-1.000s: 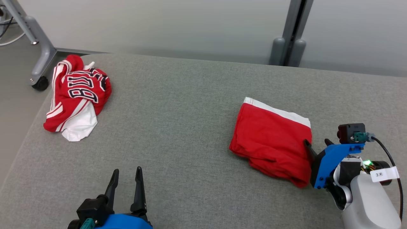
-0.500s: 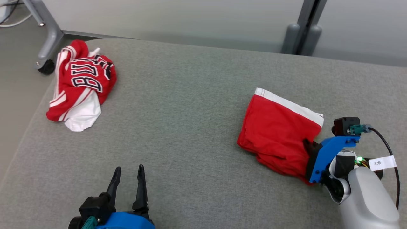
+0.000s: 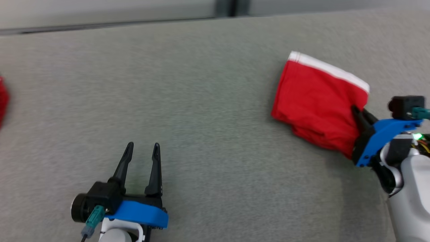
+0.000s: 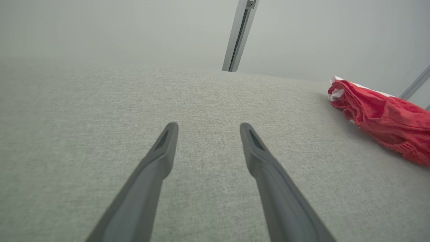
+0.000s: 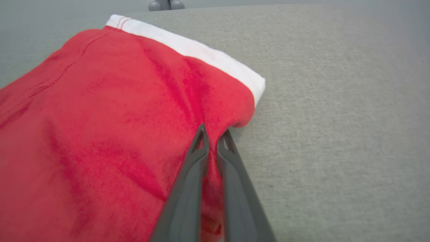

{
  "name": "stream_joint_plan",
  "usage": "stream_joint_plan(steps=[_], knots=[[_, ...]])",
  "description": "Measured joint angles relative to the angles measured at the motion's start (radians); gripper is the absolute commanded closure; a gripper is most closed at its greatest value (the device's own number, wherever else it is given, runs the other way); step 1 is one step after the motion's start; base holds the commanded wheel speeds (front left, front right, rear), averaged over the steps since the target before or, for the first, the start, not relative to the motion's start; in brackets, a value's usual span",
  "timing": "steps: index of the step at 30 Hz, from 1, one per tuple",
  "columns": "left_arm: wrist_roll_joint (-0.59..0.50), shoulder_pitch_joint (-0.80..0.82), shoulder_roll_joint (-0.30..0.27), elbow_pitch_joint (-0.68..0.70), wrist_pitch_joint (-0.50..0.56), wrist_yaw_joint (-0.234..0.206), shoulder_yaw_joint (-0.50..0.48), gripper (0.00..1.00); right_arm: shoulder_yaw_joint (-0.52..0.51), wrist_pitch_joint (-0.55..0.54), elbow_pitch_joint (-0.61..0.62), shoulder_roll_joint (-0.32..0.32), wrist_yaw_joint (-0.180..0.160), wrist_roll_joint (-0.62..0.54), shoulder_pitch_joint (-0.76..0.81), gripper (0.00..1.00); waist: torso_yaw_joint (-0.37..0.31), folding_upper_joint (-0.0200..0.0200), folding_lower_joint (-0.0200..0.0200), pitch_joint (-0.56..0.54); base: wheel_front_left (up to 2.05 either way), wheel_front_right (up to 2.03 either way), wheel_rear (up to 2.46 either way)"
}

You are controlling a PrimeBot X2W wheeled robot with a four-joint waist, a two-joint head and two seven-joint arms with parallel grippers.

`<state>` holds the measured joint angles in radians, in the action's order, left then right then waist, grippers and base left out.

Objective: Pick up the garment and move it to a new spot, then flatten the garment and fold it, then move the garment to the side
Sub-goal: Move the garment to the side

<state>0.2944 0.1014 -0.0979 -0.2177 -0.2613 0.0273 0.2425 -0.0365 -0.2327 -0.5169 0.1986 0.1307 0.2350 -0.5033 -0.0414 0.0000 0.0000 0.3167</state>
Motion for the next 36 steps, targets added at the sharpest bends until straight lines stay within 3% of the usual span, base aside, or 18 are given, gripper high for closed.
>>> stream_joint_plan(steps=[8, 14, 20, 32, 33, 34, 35, 36], knots=[[-0.036, 0.061, -0.041, 0.058, 0.049, 0.01, 0.03, 0.0, -0.063, 0.027, 0.085, 0.01, 0.0, 0.014, 0.027, 1.0, -0.178, 0.0, 0.0001, 0.079, 0.0, 0.0, 0.0], [-0.054, 0.09, -0.069, 0.105, 0.092, 0.01, 0.037, 0.0, -0.078, 0.055, 0.075, -0.004, 0.0, 0.003, 0.016, 1.0, -0.229, 0.0, 0.0001, 0.119, 0.0, 0.0, 0.0], [-0.059, 0.093, -0.087, 0.141, 0.119, 0.008, 0.043, 0.0, -0.096, 0.044, 0.021, 0.05, 0.0, -0.039, -0.096, 1.0, -0.204, 0.0, 0.0, 0.145, 0.0, 0.0, 0.0], [-0.051, 0.09, -0.086, 0.17, 0.116, -0.012, 0.048, 0.0, -0.146, -0.006, -0.146, 0.251, 0.0, -0.167, -0.295, 1.0, -0.051, 0.0, 0.0001, 0.173, 0.0, 0.0, 0.0], [-0.049, 0.088, -0.085, 0.17, 0.114, -0.013, 0.047, 0.0, -0.155, 0.0, -0.155, 0.26, 0.0, -0.186, -0.301, 0.96, -0.041, 0.0, 0.0, 0.177, 0.0, 0.0, 0.0], [-0.049, 0.088, -0.084, 0.17, 0.111, -0.014, 0.048, 0.0, -0.164, 0.007, -0.162, 0.266, 0.0, -0.2, -0.309, 0.72, -0.031, 0.0, 0.0, 0.181, 0.0, 0.0, 0.0], [-0.048, 0.088, -0.083, 0.17, 0.109, -0.014, 0.049, 0.0, -0.169, 0.015, -0.169, 0.267, 0.0, -0.214, -0.318, 0.54, -0.023, 0.0, 0.0, 0.185, 0.0, 0.0, 0.0], [-0.048, 0.086, -0.083, 0.169, 0.108, -0.015, 0.048, 0.0, -0.173, 0.02, -0.175, 0.267, 0.0, -0.226, -0.327, 0.0, -0.016, 0.0, 0.0001, 0.189, 0.0, 0.0, 0.0]])
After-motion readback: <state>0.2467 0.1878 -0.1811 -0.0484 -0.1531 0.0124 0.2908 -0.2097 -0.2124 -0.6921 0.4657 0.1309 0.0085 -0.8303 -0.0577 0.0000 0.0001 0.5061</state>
